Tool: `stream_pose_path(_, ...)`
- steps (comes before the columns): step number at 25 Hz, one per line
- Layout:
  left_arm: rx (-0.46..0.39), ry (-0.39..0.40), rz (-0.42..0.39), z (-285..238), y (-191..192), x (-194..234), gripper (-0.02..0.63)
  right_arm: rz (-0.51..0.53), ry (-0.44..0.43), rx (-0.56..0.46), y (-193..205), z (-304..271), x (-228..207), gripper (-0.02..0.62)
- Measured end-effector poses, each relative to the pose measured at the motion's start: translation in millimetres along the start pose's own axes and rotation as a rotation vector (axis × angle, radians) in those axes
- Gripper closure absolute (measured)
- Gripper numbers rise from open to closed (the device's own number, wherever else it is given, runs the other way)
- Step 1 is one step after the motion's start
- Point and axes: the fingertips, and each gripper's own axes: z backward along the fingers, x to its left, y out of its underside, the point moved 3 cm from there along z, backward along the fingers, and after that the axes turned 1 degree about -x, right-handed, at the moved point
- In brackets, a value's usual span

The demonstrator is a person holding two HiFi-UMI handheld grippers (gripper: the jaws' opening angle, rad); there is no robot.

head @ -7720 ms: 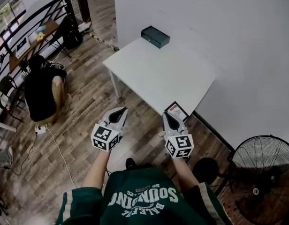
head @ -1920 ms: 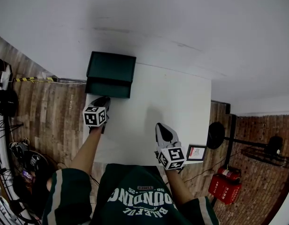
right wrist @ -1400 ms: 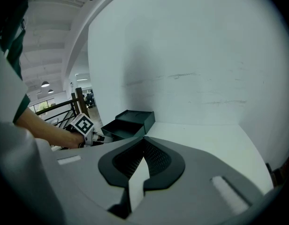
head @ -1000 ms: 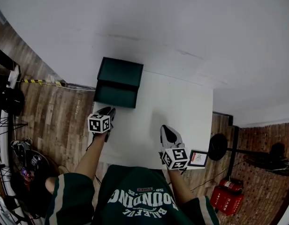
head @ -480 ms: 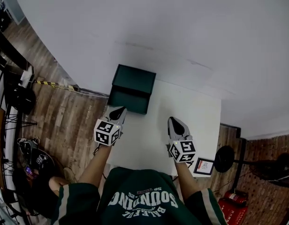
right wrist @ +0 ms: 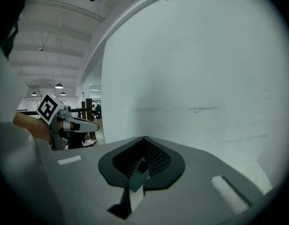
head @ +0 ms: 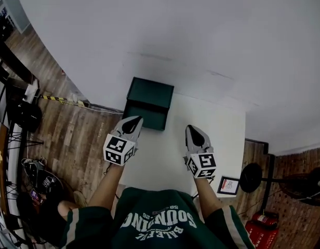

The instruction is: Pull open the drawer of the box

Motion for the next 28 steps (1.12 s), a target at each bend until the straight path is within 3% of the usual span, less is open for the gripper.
stream_pose_path(28,-0.062,0.026,-0.016,-10,-9,-12,0.554,-0.019,0.044,0.023,16,10,-8,0.594)
